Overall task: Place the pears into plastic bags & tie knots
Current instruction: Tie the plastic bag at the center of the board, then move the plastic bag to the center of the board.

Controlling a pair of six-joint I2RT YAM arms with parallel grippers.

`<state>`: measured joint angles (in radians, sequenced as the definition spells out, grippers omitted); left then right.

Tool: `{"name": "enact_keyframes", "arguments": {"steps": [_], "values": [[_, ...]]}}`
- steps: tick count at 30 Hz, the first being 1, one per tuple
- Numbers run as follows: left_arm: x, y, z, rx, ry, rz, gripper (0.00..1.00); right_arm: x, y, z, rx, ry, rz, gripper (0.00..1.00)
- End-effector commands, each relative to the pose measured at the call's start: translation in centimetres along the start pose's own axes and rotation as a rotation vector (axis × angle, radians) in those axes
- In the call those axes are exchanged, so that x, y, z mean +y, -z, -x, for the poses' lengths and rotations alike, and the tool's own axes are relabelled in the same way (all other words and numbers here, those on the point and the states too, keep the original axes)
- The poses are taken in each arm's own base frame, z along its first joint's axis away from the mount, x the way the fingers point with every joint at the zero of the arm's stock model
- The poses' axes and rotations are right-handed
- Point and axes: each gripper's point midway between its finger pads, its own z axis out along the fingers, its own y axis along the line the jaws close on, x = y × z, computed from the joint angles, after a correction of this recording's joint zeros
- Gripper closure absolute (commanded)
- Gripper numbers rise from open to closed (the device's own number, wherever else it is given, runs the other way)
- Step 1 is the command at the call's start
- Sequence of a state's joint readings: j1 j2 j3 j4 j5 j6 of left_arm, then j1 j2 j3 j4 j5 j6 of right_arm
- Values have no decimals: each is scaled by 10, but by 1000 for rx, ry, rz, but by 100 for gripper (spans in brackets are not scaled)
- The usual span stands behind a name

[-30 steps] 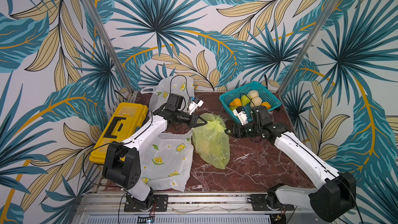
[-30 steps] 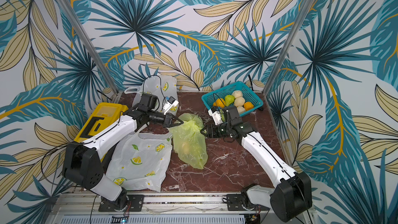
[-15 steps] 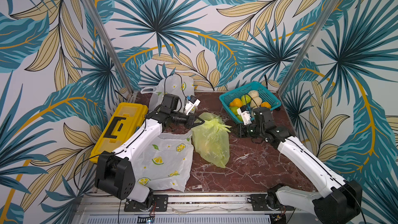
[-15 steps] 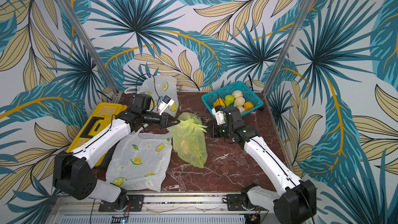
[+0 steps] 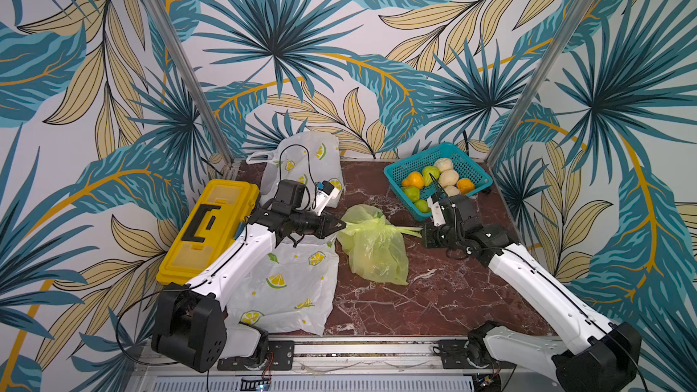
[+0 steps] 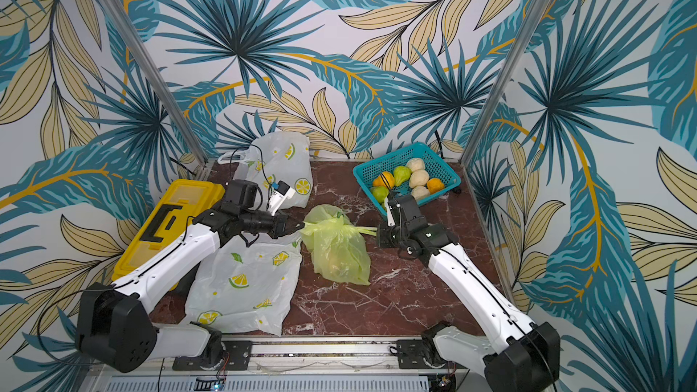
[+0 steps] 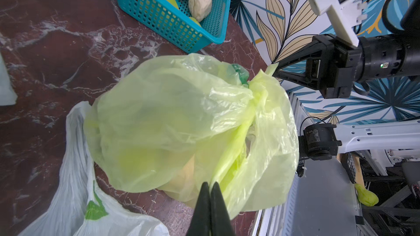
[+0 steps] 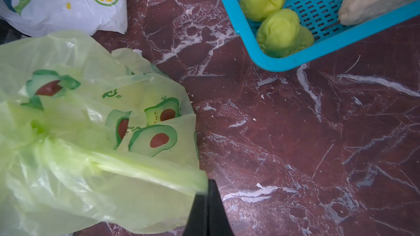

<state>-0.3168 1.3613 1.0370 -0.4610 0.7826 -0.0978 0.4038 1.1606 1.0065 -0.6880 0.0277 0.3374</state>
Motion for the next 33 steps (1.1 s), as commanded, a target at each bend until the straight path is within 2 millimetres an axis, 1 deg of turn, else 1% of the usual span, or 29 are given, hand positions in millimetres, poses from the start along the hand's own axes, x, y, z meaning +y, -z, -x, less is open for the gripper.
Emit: {"name": "enact_keyframes", "arguments": {"steps": [1, 7, 9, 11, 14, 16, 18, 19, 20, 21, 22, 23, 24, 25, 26, 27, 28, 30, 33], "values": [[41, 13, -6, -10, 57, 173, 100, -71, -9, -37, 113, -18, -338, 100], [47, 12, -13, 0, 72, 186, 100, -78, -31, -45, 153, -20, -365, 100], [51, 10, -17, 10, 80, 195, 100, -77, -36, -47, 165, -29, -359, 100], [49, 10, -17, 11, 82, 184, 100, -73, -32, -43, 152, -36, -342, 100], [44, 11, -15, 5, 78, 162, 100, -76, -22, -39, 135, -8, -353, 100], [45, 8, -17, 12, 86, 159, 100, -76, -22, -42, 148, 12, -353, 100], [50, 4, -23, 30, 109, 163, 100, -75, -21, -42, 156, 21, -349, 100], [50, 3, -24, 32, 117, 162, 100, -71, -18, -39, 155, 24, -329, 100], [47, 4, -22, 28, 122, 148, 100, -62, -13, -36, 161, 24, -283, 100], [41, 4, -18, 22, 116, 121, 100, -52, -5, -27, 145, 30, -247, 96], [32, 3, -16, 21, 108, 86, 100, -42, 2, -21, 130, 43, -208, 86], [24, 2, -13, 21, 100, 48, 99, -31, 10, -13, 110, 58, -162, 71], [18, 1, -11, 22, 96, 26, 93, -21, 19, -4, 83, 66, -133, 59], [13, 0, -11, 25, 88, 8, 88, -12, 25, 3, 61, 87, -108, 50], [10, -1, -11, 30, 83, -5, 83, 0, 29, 8, 46, 128, -86, 40], [9, -2, -10, 30, 84, -10, 80, 11, 32, 12, 38, 171, -79, 31], [8, -3, -11, 34, 87, -18, 76, 20, 33, 15, 38, 201, -79, 25], [2, -1, -7, 28, 88, -40, 65, 51, 27, 18, 53, 276, -26, 17], [-6, 9, 1, -5, 79, -39, 49, 94, 8, 22, 61, 355, 56, 14]]}}
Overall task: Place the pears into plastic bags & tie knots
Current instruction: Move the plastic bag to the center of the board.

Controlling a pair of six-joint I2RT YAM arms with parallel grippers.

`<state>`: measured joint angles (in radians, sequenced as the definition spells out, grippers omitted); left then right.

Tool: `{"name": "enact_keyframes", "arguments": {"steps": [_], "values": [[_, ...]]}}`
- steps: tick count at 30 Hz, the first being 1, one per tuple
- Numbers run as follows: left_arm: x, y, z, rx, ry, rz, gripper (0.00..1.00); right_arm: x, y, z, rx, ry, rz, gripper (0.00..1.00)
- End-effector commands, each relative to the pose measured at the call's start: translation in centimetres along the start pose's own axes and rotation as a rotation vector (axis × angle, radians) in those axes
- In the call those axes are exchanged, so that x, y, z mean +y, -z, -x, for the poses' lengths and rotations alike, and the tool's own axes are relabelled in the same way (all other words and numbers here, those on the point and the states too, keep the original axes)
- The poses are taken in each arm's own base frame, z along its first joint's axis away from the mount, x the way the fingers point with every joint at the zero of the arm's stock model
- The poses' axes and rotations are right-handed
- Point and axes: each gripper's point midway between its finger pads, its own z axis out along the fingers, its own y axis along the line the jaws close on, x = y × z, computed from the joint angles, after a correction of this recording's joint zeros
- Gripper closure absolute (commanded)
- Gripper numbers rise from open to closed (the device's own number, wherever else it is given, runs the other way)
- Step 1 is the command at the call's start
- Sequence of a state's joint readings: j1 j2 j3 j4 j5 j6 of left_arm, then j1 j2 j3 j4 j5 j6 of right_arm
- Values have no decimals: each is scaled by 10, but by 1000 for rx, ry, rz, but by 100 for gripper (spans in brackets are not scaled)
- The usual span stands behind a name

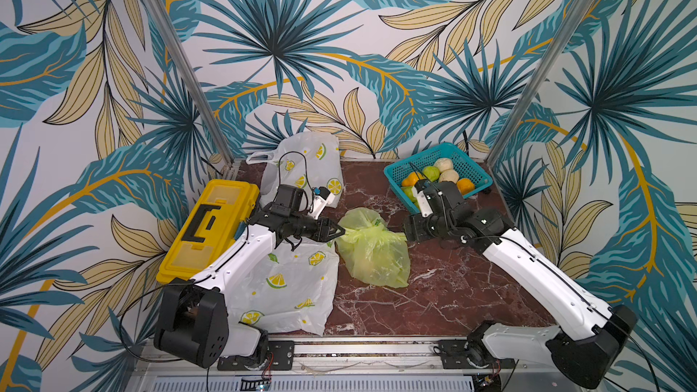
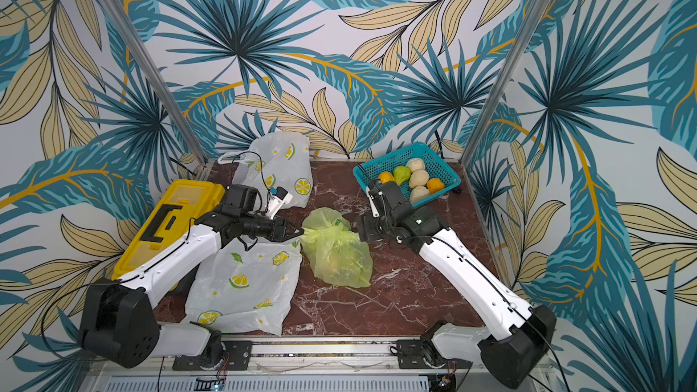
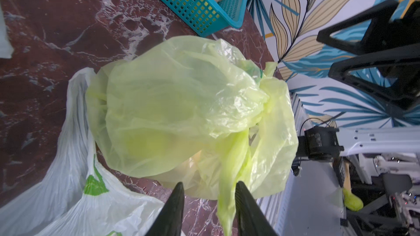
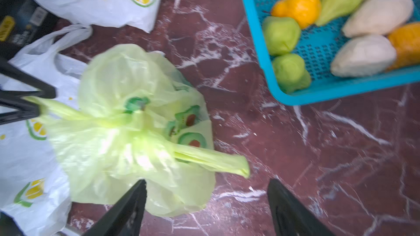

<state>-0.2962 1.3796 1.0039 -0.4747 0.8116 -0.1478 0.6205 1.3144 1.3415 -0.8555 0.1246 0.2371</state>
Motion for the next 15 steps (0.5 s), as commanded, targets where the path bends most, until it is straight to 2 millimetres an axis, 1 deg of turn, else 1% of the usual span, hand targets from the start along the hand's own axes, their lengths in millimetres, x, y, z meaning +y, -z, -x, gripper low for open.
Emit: {"name": "enact_keyframes", "arguments": {"steps": [1, 3, 5, 7, 9, 10, 12, 14, 15], "values": [[-20, 18, 18, -56, -34, -19, 45, 30, -33, -7, 83, 99, 42, 14], [-20, 30, 24, -92, -43, 21, 38, 47, -50, -7, 121, 119, 78, 14], [-14, 42, 28, -133, -48, 95, 32, 59, -68, -15, 169, 114, 108, 14], [-5, 52, 33, -171, -50, 170, 28, 60, -83, -26, 214, 90, 102, 17], [12, 66, 40, -227, -40, 303, 24, 50, -93, -36, 241, 77, 43, 25], [24, 77, 44, -263, -20, 392, 19, 45, -96, -41, 251, 73, 23, 34], [43, 97, 51, -329, 29, 522, 1, 37, -99, -49, 271, 49, 3, 55], [54, 112, 54, -381, 92, 563, 1, 31, -98, -56, 281, 4, -5, 76], [55, 116, 56, -394, 99, 554, 1, 26, -97, -58, 278, -21, -11, 85]]}}
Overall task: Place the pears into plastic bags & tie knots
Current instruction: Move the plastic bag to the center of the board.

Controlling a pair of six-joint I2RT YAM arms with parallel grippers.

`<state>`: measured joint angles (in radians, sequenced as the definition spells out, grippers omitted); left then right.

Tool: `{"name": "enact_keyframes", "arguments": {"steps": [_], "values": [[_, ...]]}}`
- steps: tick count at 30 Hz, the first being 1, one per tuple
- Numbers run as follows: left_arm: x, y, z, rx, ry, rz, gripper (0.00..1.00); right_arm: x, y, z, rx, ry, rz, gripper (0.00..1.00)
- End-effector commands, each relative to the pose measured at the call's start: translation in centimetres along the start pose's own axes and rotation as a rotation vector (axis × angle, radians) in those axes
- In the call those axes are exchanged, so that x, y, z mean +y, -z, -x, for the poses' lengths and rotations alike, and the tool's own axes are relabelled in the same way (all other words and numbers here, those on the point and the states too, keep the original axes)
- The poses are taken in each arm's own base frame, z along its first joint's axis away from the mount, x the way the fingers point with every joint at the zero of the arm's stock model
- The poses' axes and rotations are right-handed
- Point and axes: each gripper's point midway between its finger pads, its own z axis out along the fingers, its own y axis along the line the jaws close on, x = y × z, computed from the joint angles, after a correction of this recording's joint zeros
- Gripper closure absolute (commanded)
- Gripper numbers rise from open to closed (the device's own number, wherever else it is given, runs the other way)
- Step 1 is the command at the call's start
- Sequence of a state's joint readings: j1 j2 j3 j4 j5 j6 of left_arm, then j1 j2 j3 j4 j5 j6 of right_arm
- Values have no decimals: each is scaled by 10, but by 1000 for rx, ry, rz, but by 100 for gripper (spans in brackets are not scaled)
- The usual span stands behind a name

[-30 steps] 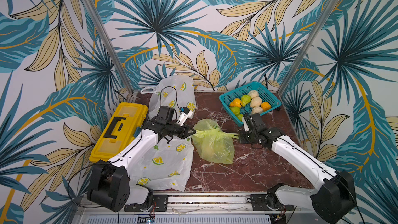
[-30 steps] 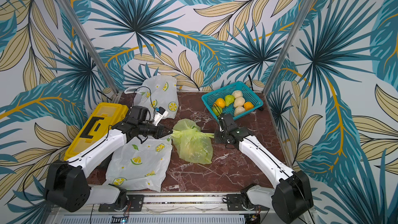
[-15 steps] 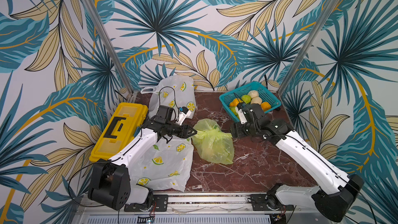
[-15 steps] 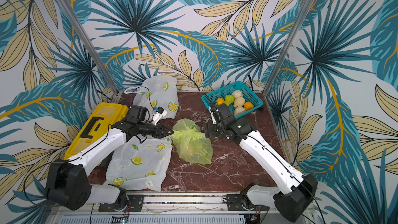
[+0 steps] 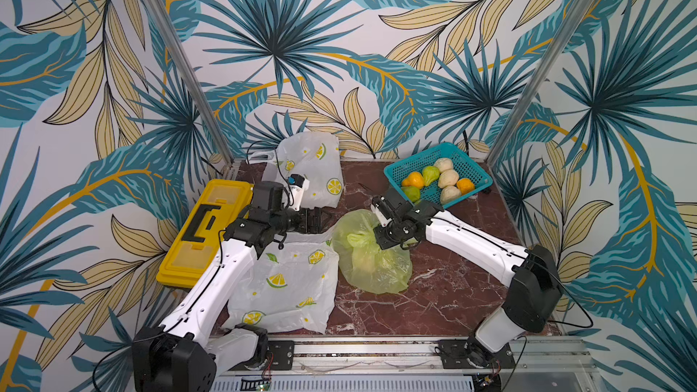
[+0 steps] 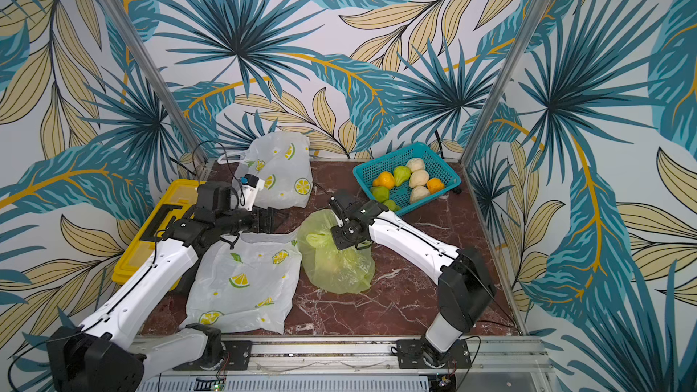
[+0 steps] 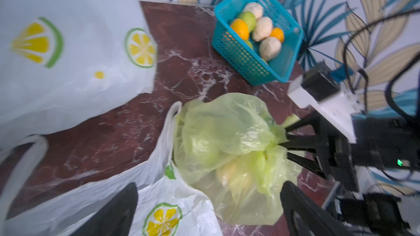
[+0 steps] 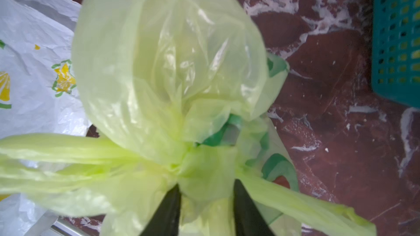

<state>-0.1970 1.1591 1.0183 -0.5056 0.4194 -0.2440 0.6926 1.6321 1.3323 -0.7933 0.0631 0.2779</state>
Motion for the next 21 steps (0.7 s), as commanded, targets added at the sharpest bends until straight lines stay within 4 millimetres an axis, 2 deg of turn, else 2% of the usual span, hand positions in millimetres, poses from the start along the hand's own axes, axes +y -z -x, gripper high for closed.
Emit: {"name": "enact_keyframes", "arguments": {"steps": [1, 3, 6, 8, 11, 14, 18, 19, 21], "values": [[27, 17, 23, -92, 64, 119, 1, -18, 7, -12, -7, -105, -24, 92], [19, 18, 24, -85, 50, 62, 2, -33, 18, -17, -34, -167, -42, 98], [15, 14, 20, -64, 54, 30, 15, -60, 36, -32, -61, -252, -96, 100], [19, 11, 14, -50, 80, 41, 23, -87, 48, -46, -62, -324, -154, 100], [23, 10, 8, -33, 110, 57, 29, -131, 68, -69, -71, -434, -264, 100], [25, 7, 2, -10, 127, 67, 30, -181, 91, -91, -106, -550, -412, 100], [26, 4, -6, 14, 129, 80, 31, -233, 114, -114, -133, -674, -570, 100], [28, 3, -9, 23, 135, 91, 31, -241, 120, -113, -146, -685, -596, 97], [32, 1, -16, 48, 147, 114, 31, -241, 129, -101, -173, -659, -586, 74]]}}
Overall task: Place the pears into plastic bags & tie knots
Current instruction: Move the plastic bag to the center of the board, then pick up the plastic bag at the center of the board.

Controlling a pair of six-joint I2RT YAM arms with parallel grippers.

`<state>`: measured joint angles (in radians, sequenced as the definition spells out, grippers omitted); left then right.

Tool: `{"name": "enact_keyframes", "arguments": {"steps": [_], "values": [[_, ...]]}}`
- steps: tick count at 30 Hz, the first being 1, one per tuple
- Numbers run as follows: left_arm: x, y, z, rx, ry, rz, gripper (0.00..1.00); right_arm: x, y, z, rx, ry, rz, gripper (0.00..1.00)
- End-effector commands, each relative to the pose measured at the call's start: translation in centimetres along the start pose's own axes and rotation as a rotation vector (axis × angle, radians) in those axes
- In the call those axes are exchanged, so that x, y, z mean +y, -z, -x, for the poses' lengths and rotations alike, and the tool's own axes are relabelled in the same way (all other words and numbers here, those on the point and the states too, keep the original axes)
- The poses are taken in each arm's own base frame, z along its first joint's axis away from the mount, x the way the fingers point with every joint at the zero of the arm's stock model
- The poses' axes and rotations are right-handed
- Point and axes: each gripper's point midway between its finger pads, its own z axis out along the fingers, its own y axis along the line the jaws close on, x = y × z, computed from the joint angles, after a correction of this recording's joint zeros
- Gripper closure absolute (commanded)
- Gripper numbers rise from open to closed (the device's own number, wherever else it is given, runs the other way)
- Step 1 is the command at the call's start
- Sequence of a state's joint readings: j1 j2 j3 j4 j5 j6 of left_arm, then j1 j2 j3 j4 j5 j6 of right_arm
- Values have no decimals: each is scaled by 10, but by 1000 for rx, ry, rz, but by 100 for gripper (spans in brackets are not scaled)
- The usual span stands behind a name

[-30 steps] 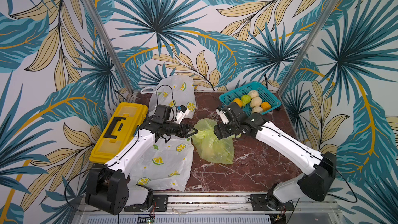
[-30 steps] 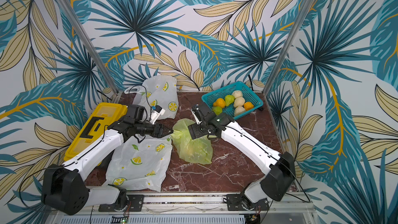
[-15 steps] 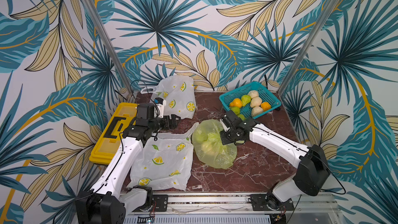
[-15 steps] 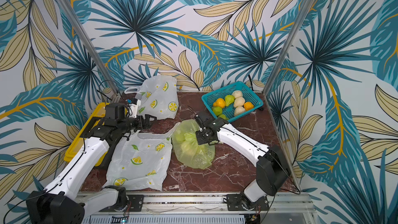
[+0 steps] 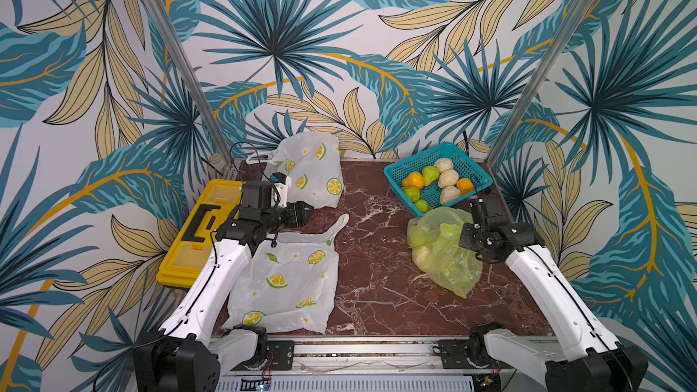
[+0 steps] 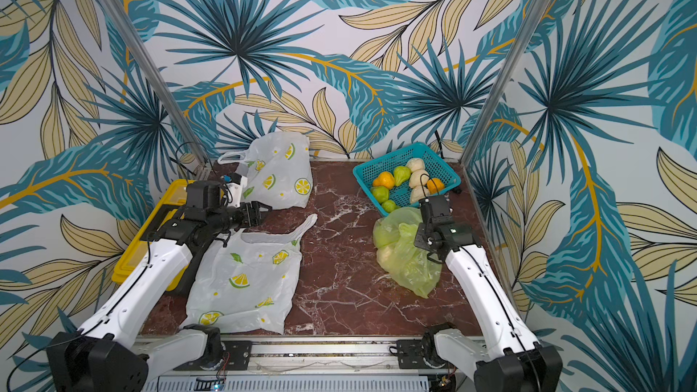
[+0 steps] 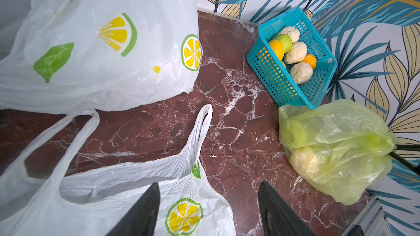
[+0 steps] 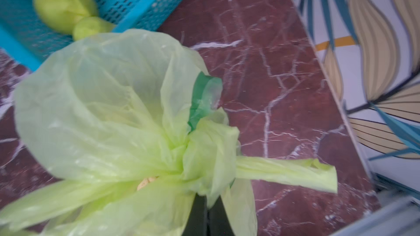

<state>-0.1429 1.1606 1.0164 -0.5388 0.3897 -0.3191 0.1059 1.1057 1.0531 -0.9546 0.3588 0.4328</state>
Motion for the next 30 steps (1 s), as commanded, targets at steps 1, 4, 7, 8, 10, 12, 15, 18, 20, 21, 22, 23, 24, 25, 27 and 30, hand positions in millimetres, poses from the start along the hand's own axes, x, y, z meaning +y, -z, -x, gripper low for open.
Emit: {"name": "enact_keyframes", "arguments": {"steps": [1, 4, 7, 8, 10, 12, 15, 18, 20, 21, 22, 23, 24, 25, 27, 30], "values": [[13, -5, -18, 61, 28, 60, 31, -10, 12, 14, -26, 25, -49, 64], [22, -4, -21, 66, 32, 108, 31, 13, 34, 30, -70, 58, 2, 49], [24, -3, -19, 59, 31, 125, 31, 60, 52, 35, -126, 146, 58, 40], [24, -3, -18, 58, 35, 128, 31, 81, 54, 32, -127, 172, 91, 39], [24, -3, -16, 53, 38, 133, 30, 141, 54, 16, -103, 229, 207, 38], [22, 0, -13, 46, 34, 138, 30, 201, 56, -7, -67, 281, 317, 35], [22, 3, -10, 33, 26, 151, 30, 291, 61, -48, 10, 316, 514, 30], [24, 2, -11, 39, 21, 156, 30, 354, 49, -87, 143, 259, 652, 27], [25, 2, -12, 45, 15, 160, 30, 381, 41, -113, 226, 207, 713, 26], [25, 2, -12, 46, 10, 161, 30, 391, 36, -122, 253, 184, 734, 26], [25, 2, -13, 48, 8, 161, 30, 398, 30, -131, 278, 166, 734, 25], [25, 3, -13, 49, 6, 160, 30, 402, 24, -138, 293, 158, 728, 25], [24, 2, -13, 51, 3, 157, 30, 408, 20, -148, 317, 159, 726, 24], [24, 2, -14, 52, 4, 155, 30, 414, 17, -159, 350, 156, 731, 24], [24, 1, -15, 57, 6, 152, 30, 423, 11, -176, 406, 127, 740, 24], [24, 0, -16, 62, 10, 148, 30, 434, 2, -190, 460, 74, 762, 27]]}}
